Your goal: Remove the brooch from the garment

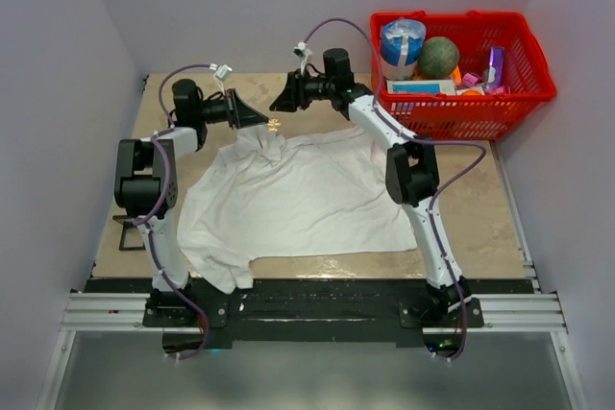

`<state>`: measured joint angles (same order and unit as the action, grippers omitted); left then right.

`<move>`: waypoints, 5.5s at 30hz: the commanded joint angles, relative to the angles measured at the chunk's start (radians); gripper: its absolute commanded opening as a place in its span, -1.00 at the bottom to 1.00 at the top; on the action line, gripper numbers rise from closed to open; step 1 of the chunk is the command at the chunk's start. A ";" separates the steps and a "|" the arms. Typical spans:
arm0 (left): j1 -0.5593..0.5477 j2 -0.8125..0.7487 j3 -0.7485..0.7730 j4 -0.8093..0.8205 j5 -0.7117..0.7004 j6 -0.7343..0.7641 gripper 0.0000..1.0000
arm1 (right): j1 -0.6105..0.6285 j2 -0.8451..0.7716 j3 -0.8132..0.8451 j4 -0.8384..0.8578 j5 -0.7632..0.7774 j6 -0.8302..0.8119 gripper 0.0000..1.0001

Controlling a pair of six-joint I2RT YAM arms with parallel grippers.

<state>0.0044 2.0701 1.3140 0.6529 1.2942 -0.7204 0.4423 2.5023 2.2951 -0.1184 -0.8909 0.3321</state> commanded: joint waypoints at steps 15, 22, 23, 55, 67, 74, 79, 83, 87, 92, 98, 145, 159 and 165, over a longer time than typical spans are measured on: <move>-0.024 -0.018 0.019 0.080 -0.016 -0.057 -1.00 | 0.027 -0.112 -0.046 0.066 -0.065 0.012 0.06; -0.024 0.001 0.022 0.117 -0.022 -0.099 -1.00 | 0.053 -0.149 -0.066 0.039 -0.037 -0.041 0.21; -0.024 0.001 0.022 0.120 -0.021 -0.103 -1.00 | 0.055 -0.148 -0.062 0.036 -0.033 -0.044 0.24; -0.020 -0.148 0.062 -0.477 -0.187 0.341 -1.00 | -0.004 -0.197 -0.092 0.011 -0.138 -0.036 0.33; -0.024 -0.240 0.001 -0.512 -0.174 0.417 -1.00 | -0.017 -0.260 -0.114 -0.207 -0.083 -0.260 0.37; -0.026 -0.189 0.084 -0.612 -0.203 0.484 -1.00 | -0.040 -0.166 -0.132 0.070 -0.250 -0.027 0.97; -0.029 -0.189 0.094 -0.589 -0.202 0.467 -1.00 | -0.045 -0.122 -0.068 0.226 -0.257 0.136 0.96; -0.029 -0.194 0.106 -0.614 -0.182 0.486 -1.00 | -0.045 -0.128 -0.120 0.247 -0.250 0.168 0.97; -0.029 -0.209 0.094 -0.624 -0.141 0.481 -1.00 | -0.039 -0.129 -0.161 0.324 -0.263 0.216 0.97; -0.029 -0.212 0.100 -0.633 -0.133 0.470 -1.00 | -0.028 -0.108 -0.151 0.303 -0.298 0.190 0.47; -0.029 -0.208 0.116 -0.595 -0.128 0.434 -1.00 | -0.014 -0.103 -0.115 0.230 -0.292 0.117 0.35; -0.032 -0.169 0.126 -0.475 -0.148 0.306 -1.00 | 0.009 -0.059 -0.085 0.241 -0.335 0.111 0.02; -0.034 -0.177 0.123 -0.470 -0.145 0.299 -1.00 | 0.006 -0.060 -0.083 0.194 -0.272 0.093 -0.08; -0.034 -0.173 0.125 -0.464 -0.142 0.289 -1.00 | 0.007 -0.062 -0.080 0.178 -0.266 0.076 -0.12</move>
<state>-0.0223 1.8992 1.3972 0.1509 1.1427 -0.4107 0.4515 2.4363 2.1841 0.0677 -1.1690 0.4404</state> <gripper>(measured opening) 0.018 0.446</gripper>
